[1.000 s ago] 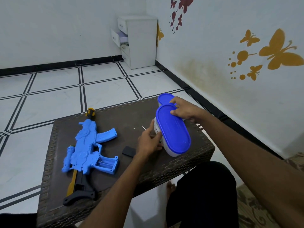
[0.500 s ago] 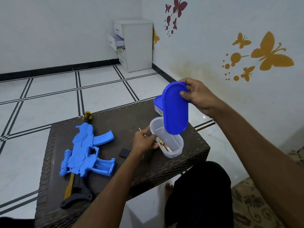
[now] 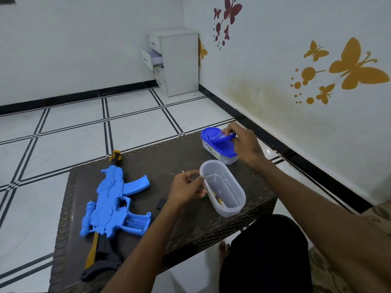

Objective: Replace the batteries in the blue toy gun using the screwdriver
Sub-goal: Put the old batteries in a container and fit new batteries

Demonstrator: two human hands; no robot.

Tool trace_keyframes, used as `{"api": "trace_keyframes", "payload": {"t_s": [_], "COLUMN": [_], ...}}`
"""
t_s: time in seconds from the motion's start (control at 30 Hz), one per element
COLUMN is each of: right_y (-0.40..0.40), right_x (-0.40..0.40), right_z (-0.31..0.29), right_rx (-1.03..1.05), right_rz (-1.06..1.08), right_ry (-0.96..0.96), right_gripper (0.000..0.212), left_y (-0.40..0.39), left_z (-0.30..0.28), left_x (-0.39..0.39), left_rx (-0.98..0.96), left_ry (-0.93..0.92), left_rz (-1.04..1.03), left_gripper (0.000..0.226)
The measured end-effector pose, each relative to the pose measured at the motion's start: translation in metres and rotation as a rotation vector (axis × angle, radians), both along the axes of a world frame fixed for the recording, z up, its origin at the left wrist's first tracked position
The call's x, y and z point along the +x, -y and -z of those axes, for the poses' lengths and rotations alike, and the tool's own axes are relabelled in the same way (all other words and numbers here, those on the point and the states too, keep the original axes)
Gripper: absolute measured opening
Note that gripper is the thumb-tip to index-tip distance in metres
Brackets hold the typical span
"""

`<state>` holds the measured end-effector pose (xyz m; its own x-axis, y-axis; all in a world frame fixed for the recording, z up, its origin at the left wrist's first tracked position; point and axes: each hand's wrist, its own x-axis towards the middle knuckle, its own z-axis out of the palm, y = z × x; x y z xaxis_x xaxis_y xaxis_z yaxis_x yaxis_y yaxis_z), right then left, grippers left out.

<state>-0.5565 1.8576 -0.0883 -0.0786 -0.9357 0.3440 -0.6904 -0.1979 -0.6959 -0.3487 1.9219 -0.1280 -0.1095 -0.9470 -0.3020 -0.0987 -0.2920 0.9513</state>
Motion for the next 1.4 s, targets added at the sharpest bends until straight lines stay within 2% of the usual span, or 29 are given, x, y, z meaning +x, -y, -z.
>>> {"api": "trace_keyframes", "payload": {"t_s": [0.1, 0.2, 0.3, 0.37, 0.47, 0.63, 0.7, 0.77, 0.83, 0.9, 1.07, 1.13, 1.23, 1.3, 1.4], "right_y": [0.004, 0.009, 0.015, 0.017, 0.012, -0.016, -0.029, -0.036, -0.039, -0.038, -0.035, -0.035, -0.034, -0.033, -0.036], "right_x": [-0.013, -0.024, -0.028, -0.028, -0.024, 0.013, 0.035, 0.051, 0.060, 0.063, 0.076, 0.078, 0.076, 0.073, 0.078], "right_z": [0.007, 0.010, 0.013, 0.015, 0.014, -0.001, -0.003, 0.003, 0.012, 0.019, 0.018, 0.019, 0.022, 0.018, 0.004], "right_rx": [0.047, 0.071, 0.108, 0.165, 0.234, 0.060, 0.194, 0.468, 0.664, 0.706, 0.732, 0.696, 0.635, 0.542, 0.402], "right_rz": [-0.066, -0.163, -0.213, -0.212, -0.230, -0.171, -0.218, -0.291, -0.322, -0.311, -0.291, -0.274, -0.182, -0.087, -0.006], "right_ry": [-0.147, -0.292, -0.381, -0.411, -0.432, -0.360, -0.404, -0.578, -0.720, -0.739, -0.743, -0.742, -0.712, -0.694, -0.600], "right_gripper": [0.027, 0.041, 0.043, 0.044, 0.035, 0.023, 0.019, 0.018, 0.028, 0.040, 0.057, 0.056, 0.040, 0.027, 0.020], "left_y": [0.005, 0.008, 0.008, 0.007, 0.007, 0.002, -0.001, -0.004, -0.008, -0.012, -0.022, -0.027, -0.032, -0.033, -0.039], "left_z": [-0.003, -0.003, -0.002, -0.002, 0.001, 0.007, 0.010, 0.015, 0.017, 0.016, 0.017, 0.021, 0.032, 0.041, 0.045], "left_x": [0.006, 0.007, 0.004, 0.001, 0.000, 0.005, 0.011, 0.018, 0.027, 0.040, 0.099, 0.121, 0.153, 0.171, 0.183], "left_rx": [-0.050, -0.078, -0.089, -0.101, -0.111, -0.138, -0.142, -0.153, -0.187, -0.235, -0.370, -0.391, -0.426, -0.351, -0.210], "left_ry": [0.025, 0.045, 0.070, 0.099, 0.134, 0.132, 0.151, 0.177, 0.204, 0.262, 0.421, 0.525, 0.778, 0.922, 1.003], "left_rz": [-0.017, -0.021, -0.012, 0.015, 0.055, 0.048, 0.034, 0.009, -0.036, -0.057, -0.182, -0.236, -0.300, -0.339, -0.361], "left_gripper": [0.032, 0.028, 0.023, 0.023, 0.024, 0.023, 0.020, 0.020, 0.019, 0.017, 0.015, 0.017, 0.025, 0.033, 0.048]}}
